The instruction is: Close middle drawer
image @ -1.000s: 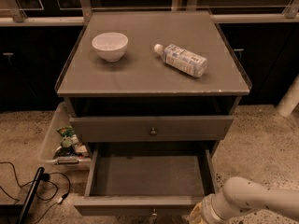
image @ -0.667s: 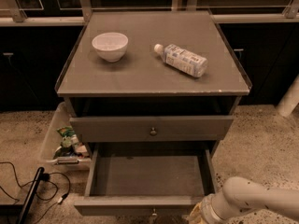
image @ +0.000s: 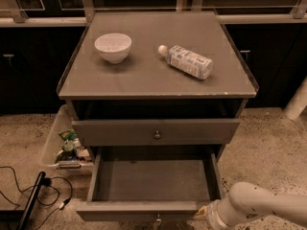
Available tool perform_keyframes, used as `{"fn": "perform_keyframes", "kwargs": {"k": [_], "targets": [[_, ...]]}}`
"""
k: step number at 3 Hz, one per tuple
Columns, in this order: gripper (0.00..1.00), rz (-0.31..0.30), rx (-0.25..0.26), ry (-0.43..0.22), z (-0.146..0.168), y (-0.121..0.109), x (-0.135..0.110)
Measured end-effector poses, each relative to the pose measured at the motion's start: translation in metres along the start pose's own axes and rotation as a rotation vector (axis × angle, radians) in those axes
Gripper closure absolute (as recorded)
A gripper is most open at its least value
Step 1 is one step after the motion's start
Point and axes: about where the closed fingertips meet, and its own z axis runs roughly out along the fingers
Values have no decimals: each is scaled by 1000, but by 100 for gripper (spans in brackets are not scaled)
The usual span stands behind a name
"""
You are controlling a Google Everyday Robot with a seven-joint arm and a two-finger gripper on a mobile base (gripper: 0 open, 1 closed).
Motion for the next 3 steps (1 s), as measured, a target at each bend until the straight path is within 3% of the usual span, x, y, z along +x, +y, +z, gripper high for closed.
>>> {"fn": "perform_keyframes", "kwargs": {"k": [1, 2, 3], "targets": [[0, 0, 0, 0, 0, 0, 0], [0, 4, -2, -18, 3, -10, 1], [19, -15, 8, -36, 2, -49, 5]]}}
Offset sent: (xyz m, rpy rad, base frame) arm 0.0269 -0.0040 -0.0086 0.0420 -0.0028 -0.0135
